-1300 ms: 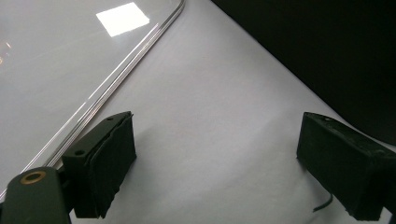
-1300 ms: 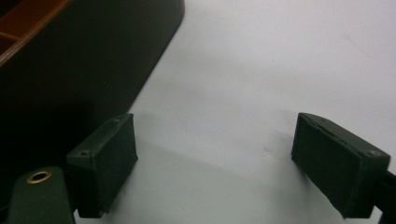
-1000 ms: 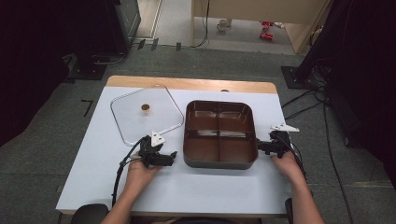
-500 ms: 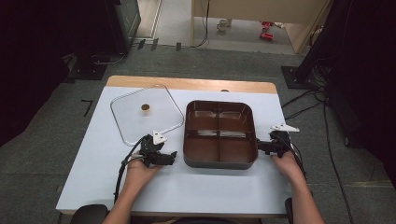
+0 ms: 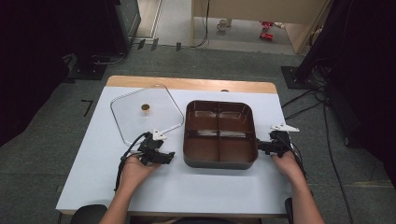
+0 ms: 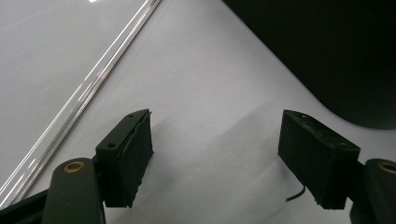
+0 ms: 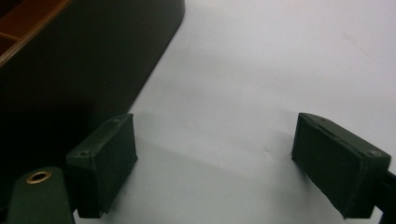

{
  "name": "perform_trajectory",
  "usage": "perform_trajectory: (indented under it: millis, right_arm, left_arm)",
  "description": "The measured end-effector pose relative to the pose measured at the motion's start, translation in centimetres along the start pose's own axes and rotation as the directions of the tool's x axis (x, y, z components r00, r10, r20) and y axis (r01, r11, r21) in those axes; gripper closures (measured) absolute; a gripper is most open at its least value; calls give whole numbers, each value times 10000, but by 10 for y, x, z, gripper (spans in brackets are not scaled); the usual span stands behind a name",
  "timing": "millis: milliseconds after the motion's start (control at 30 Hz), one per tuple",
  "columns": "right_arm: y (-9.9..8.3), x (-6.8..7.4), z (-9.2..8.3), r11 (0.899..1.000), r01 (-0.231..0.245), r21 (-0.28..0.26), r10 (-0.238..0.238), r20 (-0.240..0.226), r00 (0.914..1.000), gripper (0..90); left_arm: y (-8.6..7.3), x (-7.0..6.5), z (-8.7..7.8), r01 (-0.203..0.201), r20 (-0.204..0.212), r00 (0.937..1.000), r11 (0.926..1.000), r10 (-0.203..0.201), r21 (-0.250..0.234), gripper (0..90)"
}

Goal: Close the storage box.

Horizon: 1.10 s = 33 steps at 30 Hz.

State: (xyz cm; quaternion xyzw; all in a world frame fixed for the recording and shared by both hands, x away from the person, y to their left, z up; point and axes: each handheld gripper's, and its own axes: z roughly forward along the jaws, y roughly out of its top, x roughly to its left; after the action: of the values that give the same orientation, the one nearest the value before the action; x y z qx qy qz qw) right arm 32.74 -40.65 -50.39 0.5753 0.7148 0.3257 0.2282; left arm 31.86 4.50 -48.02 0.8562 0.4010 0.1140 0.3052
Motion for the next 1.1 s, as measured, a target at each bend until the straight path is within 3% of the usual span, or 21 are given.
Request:
perform_trajectory:
  millis: [567, 1100]
  right_arm:
    - [0, 0, 0, 10000, 0, 4, 0, 0, 10000, 135]
    - [0, 0, 0, 10000, 1, -2, -1, 8, 10000, 136]
  left_arm:
    - [9, 5, -17, 396, 504, 9980, 9985, -377, -374, 265]
    - [17, 17, -27, 701, 500, 9965, 9951, -667, -696, 305]
